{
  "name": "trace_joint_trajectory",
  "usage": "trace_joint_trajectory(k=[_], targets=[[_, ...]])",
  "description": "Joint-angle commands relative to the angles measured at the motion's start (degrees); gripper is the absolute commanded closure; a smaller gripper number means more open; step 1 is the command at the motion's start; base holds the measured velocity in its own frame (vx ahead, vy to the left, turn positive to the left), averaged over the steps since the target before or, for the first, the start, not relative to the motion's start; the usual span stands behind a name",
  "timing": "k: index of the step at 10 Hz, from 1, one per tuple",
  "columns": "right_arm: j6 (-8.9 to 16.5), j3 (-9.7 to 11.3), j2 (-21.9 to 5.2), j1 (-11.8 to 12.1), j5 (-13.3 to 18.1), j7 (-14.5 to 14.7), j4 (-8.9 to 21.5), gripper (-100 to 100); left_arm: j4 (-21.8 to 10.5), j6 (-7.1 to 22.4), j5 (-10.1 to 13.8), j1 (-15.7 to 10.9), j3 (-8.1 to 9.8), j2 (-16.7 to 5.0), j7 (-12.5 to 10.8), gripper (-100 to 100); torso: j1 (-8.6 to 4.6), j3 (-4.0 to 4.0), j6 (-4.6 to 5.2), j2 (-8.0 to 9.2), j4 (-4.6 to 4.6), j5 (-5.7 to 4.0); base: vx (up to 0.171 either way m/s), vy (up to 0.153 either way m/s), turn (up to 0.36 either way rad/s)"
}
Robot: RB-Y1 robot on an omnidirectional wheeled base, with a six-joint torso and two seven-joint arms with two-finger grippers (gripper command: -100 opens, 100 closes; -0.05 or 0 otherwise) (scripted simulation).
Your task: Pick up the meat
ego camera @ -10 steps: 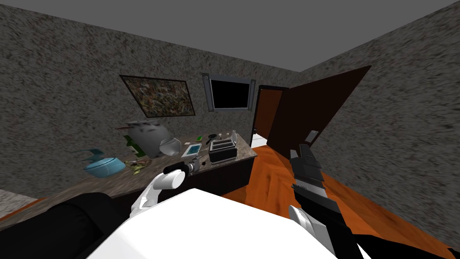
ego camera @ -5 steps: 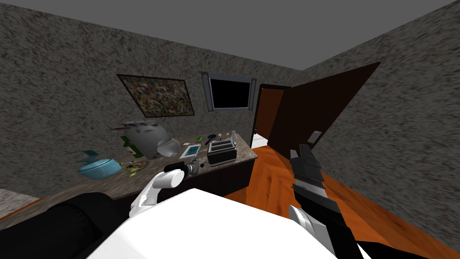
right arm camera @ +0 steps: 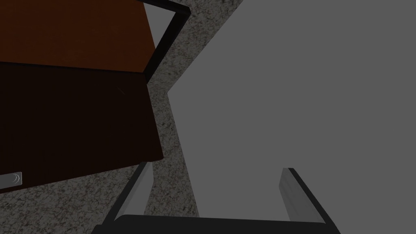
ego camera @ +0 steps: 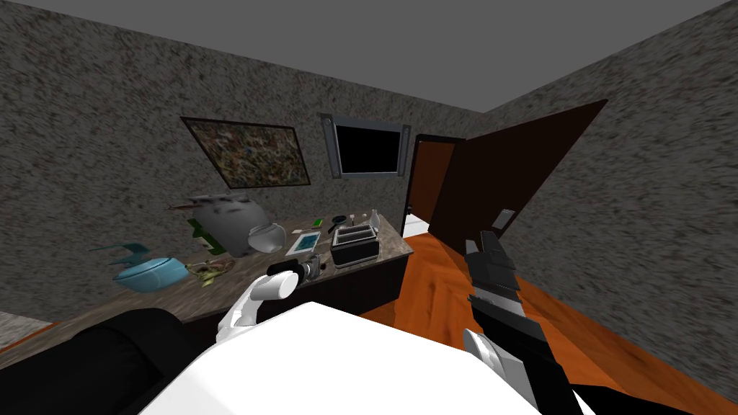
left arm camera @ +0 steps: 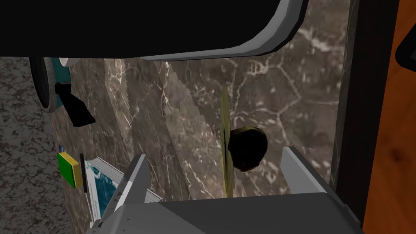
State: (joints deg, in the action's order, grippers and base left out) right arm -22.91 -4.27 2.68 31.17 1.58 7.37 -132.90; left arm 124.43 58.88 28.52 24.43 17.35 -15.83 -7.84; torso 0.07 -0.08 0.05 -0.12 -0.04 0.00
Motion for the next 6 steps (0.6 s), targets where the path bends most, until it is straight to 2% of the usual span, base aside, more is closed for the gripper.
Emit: trace_joint_trajectory(k=[1, 5, 6], targets=[[0.0, 0.0, 0.0, 0.0, 0.0, 0.0, 0.0, 0, 0.0, 0.0, 0.0, 0.0, 0.0, 0.0, 0.0, 100, 0.0, 0.0, 0.0, 0.0, 0.0, 0.0, 0.0, 0.0, 0.0], [0.0, 0.0, 0.0, 0.0, 0.0, 0.0, 0.0, 0, -0.1, 0.1, 0.0, 0.1, 0.14, 0.1, -0.3, 100, -0.06, 0.07, 0.19, 0.09, 0.06, -0.06, 0.001, 0.0, 0.007], [0.0, 0.0, 0.0, 0.0, 0.0, 0.0, 0.0, 0, -0.1, 0.1, 0.0, 0.1, 0.13, 0.1, -0.3, 0, -0.07, 0.08, 0.18, 0.09, 0.07, -0.07, 0.0, 0.0, 0.0]])
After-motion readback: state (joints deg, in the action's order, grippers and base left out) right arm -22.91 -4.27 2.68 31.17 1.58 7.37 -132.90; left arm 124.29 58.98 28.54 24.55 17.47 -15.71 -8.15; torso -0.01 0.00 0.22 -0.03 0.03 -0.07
